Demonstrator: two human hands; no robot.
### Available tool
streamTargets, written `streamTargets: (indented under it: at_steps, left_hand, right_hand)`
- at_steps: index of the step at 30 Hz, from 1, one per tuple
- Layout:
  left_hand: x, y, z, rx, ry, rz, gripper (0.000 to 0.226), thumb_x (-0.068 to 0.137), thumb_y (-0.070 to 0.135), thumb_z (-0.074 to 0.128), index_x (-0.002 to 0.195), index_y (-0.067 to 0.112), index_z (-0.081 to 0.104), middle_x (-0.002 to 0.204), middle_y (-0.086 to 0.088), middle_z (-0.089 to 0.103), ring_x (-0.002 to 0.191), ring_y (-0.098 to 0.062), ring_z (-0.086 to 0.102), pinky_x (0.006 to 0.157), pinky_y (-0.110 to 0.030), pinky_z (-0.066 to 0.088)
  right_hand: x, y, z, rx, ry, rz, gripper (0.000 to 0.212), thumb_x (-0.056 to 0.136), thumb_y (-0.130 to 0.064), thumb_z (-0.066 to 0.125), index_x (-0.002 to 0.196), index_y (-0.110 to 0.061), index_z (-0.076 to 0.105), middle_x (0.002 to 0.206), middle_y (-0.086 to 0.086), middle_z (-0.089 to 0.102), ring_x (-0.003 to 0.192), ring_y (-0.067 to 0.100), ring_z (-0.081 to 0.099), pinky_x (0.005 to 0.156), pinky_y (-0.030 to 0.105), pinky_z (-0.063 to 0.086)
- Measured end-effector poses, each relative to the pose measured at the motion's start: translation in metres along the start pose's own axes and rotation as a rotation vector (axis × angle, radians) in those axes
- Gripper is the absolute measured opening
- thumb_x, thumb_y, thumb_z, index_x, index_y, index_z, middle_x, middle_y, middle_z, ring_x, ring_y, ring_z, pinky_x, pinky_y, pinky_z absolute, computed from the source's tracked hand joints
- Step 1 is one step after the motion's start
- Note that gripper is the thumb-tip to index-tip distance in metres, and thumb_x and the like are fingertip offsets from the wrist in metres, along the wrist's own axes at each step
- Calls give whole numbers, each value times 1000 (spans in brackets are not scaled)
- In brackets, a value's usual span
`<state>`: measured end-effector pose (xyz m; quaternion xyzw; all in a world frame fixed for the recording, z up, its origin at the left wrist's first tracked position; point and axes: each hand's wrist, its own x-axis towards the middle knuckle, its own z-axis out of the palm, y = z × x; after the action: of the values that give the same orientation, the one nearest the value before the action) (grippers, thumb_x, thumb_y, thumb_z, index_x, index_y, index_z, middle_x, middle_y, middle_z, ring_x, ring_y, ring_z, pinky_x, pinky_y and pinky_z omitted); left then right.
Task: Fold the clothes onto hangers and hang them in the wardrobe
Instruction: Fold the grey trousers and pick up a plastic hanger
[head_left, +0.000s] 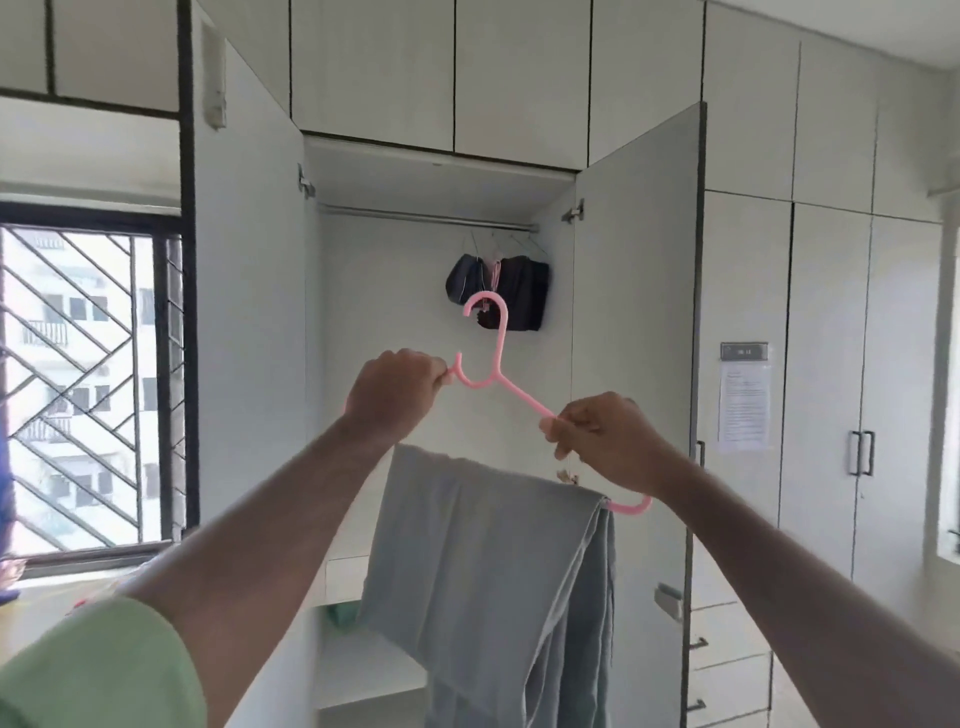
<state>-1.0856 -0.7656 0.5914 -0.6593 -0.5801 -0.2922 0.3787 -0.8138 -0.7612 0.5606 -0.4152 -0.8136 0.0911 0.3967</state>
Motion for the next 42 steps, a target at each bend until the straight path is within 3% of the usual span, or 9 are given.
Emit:
streamTargets:
  at_steps: [5,11,16,19,22,26,32,38,42]
  left_hand:
    - [56,-42,44,-14,90,-34,36,103,39,53,99,11,74,82,-16,70,73,-38,63,61,-37,39]
    - [128,-86,103,-57,128,-128,34,101,38,58,95,9,74,80,-18,68,74,-42,62,61,-37,38]
    - [189,-110,160,-78,92,-206,33,101,40,58,100,12,75,85,-19,67,81,-43,63,64,-38,41]
    - [219,-125,190,-89,106,-225,33,100,42,58,100,14,75,86,-19,67,81,-43,62,66,-38,43]
    - [248,-142,215,-163,125,-270,31,99,41,59,95,14,74,82,-18,66,82,-43,60,65,-37,42]
    - [264,-169,250,-210,160,-409,38,92,47,66,118,20,69,105,-13,70,103,-38,63,85,-43,51]
    - [272,-236,350,-238,48,-651,52,89,64,59,101,14,71,111,-16,68,107,-40,64,90,-43,52]
    - [322,-281,417,-337,-144,-444,40,86,60,63,74,21,67,80,-5,70,84,-29,70,81,-38,57]
    - [365,-303,447,-321,-220,-279,34,89,55,64,89,21,69,81,4,64,86,-24,66,74,-32,50]
  right_hand:
    - [64,46,7,-257,112,-142,67,83,-78,39,66,-21,68,57,-3,65,57,20,65,62,41,58]
    - [141,80,33,-141,170,-242,49,102,-49,45,59,-27,46,46,-10,51,44,11,49,50,34,43]
    - [212,87,53,-67,256,-281,26,106,-32,50,86,-18,58,58,-5,52,53,-7,59,45,12,37]
    - [254,96,59,-168,277,-284,37,107,-37,44,88,-12,64,59,-6,52,45,6,53,43,18,33]
    - [299,104,68,-167,366,-297,38,107,-36,43,88,-10,64,61,-5,54,46,9,48,44,29,43]
    - [358,107,84,-130,442,-294,34,107,-33,47,84,-13,61,64,1,58,52,20,60,52,45,56]
    - [454,112,118,-235,542,-202,38,108,-37,41,85,-13,58,67,2,56,56,19,50,47,31,33]
    - [555,103,161,-291,567,-137,36,109,-39,39,89,-12,52,76,6,56,60,22,49,49,32,31]
    - [617,101,192,-270,593,-102,34,109,-37,38,101,-10,58,89,13,59,68,30,53,58,34,38]
